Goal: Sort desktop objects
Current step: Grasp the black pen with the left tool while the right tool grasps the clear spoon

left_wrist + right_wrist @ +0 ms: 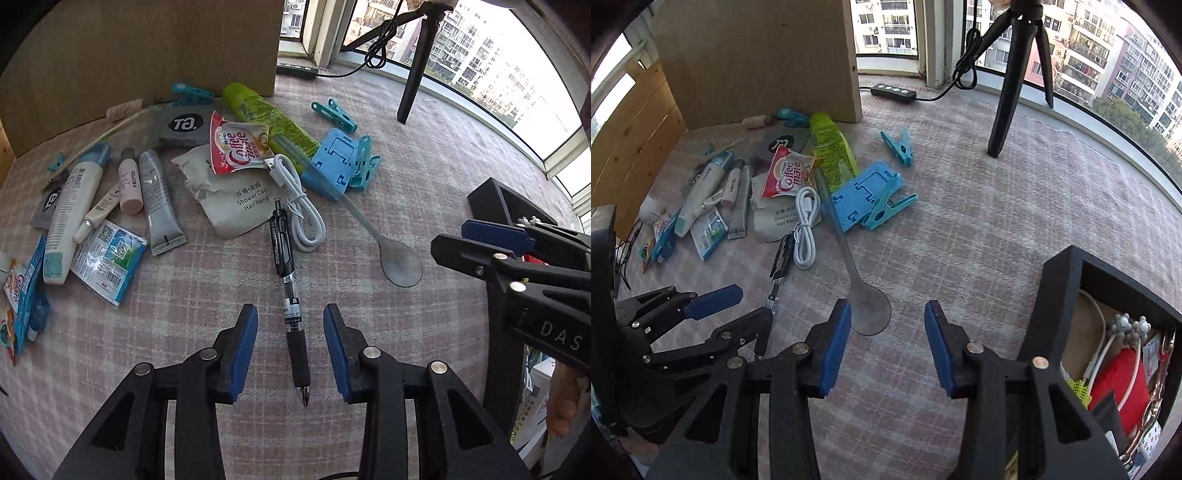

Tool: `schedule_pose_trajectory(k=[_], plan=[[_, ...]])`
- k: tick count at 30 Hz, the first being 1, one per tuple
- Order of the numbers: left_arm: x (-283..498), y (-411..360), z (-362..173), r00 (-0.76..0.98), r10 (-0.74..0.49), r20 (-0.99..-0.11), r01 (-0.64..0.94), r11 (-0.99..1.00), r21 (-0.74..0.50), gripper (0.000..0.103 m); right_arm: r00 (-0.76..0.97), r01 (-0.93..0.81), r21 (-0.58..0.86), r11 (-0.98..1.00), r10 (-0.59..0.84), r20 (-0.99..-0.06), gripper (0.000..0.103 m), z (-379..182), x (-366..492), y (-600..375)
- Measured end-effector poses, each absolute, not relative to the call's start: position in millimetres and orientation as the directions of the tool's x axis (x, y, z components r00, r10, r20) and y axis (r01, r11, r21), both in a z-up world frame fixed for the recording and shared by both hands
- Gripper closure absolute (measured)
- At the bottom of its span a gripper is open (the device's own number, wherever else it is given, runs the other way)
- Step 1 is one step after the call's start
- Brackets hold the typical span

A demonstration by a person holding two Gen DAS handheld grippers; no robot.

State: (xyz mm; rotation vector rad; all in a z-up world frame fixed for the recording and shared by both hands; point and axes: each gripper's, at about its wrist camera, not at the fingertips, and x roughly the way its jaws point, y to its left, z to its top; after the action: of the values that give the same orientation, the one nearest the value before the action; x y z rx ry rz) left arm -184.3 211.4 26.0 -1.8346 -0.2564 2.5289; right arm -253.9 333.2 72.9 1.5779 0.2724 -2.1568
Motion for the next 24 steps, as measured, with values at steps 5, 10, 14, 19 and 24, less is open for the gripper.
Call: schedule_pose_trajectory(k=[5,10,14,19,24], plan=[[-192,212,16,-0.303,0.093,-0.949,0.112,-0.985,-0.132,0.075,-0.213,0.472,0.099,-0.876,-0.222,-0.951,0.069,49,-267,315],[-196,212,9,-0.301,0.080,-0.950,0.128,-0.984,-0.124,0.081,-0.196,0.476,0.103,-0.874,-0.219,-0.956,0.070,35,-273,308],[-199,215,7,-0.309,0.063,-0.949,0.125,-0.987,-0.106,0.085,-0.212,0.488,0.088,-0.868,-0.216,-0.953,0.070,35,-275,304],[-203,214,5,-0.318,0.052,-0.947,0.131,-0.987,-0.098,0.092,-0.238,0.497,0.046,-0.867,-0.187,-0.953,0.080,35,-274,299],[-196,207,8,-0.322,0.054,-0.945,0.135,-0.985,-0.103,0.093,-0.221,0.457,0.087,-0.885,-0.208,-0.953,0.095,36,-273,309]])
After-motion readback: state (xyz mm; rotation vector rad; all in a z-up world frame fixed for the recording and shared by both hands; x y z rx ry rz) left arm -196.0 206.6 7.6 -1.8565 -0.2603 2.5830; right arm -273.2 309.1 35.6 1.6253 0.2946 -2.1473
